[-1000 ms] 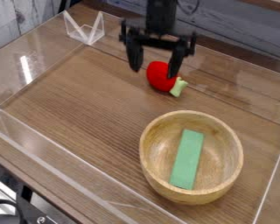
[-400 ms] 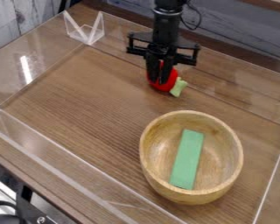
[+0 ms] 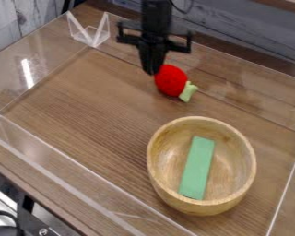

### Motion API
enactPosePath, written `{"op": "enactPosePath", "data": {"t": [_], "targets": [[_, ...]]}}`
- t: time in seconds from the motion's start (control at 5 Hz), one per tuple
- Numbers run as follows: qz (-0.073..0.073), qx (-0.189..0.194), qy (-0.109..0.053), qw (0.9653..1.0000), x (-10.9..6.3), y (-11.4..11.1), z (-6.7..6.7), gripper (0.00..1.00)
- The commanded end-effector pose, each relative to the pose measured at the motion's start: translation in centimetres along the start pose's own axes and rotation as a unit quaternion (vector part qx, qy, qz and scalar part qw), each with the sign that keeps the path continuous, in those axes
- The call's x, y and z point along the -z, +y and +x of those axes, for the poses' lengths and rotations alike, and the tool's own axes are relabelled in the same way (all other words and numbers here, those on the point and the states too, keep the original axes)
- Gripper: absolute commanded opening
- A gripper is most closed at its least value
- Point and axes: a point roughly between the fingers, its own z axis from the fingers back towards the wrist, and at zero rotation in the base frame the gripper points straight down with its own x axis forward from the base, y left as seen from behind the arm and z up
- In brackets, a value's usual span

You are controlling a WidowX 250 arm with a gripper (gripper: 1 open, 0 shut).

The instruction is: Move the red object to the left side of the table

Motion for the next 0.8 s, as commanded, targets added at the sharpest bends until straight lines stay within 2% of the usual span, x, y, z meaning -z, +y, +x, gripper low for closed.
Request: {"op": "enactPosePath", "data": {"t": [0.0,0.2,0.6], "targets": [[-0.011,-0.014,-0.044,0.9989,-3.0,1.2,1.1,0.00],[-0.011,-0.021,-0.044,0.9987,-2.3,-0.3,1.2,1.00],[-0.015,-0.007,-0.036,0.9992,-0.6,-1.4,1.0,1.00]]}}
